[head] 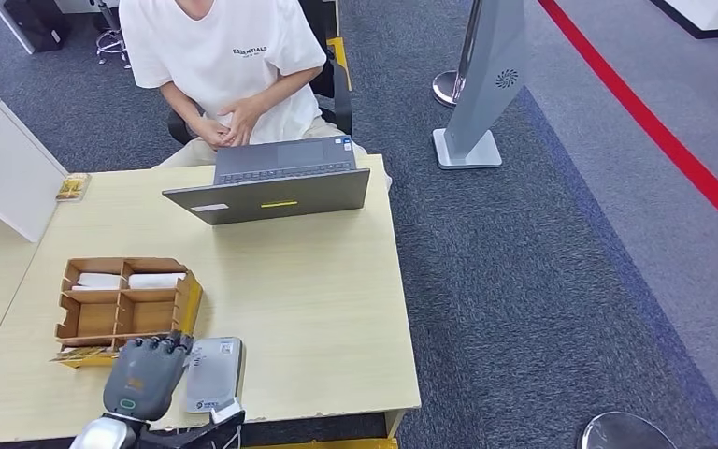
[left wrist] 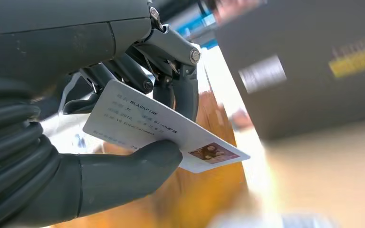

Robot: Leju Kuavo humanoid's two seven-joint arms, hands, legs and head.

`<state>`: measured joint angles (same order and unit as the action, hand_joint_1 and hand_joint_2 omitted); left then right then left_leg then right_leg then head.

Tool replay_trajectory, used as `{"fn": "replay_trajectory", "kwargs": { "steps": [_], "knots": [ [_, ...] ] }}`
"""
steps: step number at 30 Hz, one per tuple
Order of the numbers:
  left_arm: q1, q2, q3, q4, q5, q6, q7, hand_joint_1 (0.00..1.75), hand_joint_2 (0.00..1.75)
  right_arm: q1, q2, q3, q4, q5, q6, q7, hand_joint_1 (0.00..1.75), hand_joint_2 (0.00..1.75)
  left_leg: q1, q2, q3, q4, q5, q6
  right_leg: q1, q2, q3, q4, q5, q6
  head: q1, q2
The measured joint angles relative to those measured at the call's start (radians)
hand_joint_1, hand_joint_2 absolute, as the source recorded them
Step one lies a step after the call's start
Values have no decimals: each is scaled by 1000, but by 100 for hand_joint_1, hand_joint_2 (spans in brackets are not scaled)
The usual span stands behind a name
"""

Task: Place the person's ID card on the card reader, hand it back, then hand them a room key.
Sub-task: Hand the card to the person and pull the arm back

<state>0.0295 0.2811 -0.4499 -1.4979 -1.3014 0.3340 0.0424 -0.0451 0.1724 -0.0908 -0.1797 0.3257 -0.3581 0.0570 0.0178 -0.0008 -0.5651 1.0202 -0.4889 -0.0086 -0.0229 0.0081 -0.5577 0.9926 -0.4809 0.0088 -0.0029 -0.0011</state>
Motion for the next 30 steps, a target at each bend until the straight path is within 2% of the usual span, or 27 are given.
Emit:
{"fn": "replay_trajectory", "kwargs": {
  "steps": [6, 13, 20, 27, 30],
  "knots": [
    [-148, 24, 99, -64, -12, 130, -52, 175, 175, 0, 0, 1, 0, 33, 12, -4, 0, 175, 0, -1, 0, 0, 1, -1, 0, -1, 1, 1, 1, -1, 0, 0],
    [-320, 58, 211, -59, -9, 181, -90, 175, 175, -1, 0, 6, 0, 58, 22, 6, 0, 175, 0, -1, 0, 0, 1, -1, 0, -1, 0, 1, 1, -1, 0, 0],
    [-456, 60, 239, 61, -40, 217, -97, 175, 175, -2, 0, 18, 0, 77, 33, 6, 0, 175, 0, -1, 0, 0, 1, -1, 0, 0, 0, 1, 1, -1, 0, 0],
    [-605, 59, 242, 231, -78, 211, -87, 175, 175, -5, 0, 25, 0, 92, 35, 11, 0, 175, 0, 0, 0, 0, 1, -1, 0, 1, 0, 1, 1, -1, 0, 0],
    [-634, 58, 242, 266, -87, 207, -83, 175, 175, -5, 0, 26, 0, 95, 36, 12, 0, 175, 0, 1, 0, 0, 1, -1, 0, 1, -1, 1, 1, -1, 0, 0]
  ]
}}
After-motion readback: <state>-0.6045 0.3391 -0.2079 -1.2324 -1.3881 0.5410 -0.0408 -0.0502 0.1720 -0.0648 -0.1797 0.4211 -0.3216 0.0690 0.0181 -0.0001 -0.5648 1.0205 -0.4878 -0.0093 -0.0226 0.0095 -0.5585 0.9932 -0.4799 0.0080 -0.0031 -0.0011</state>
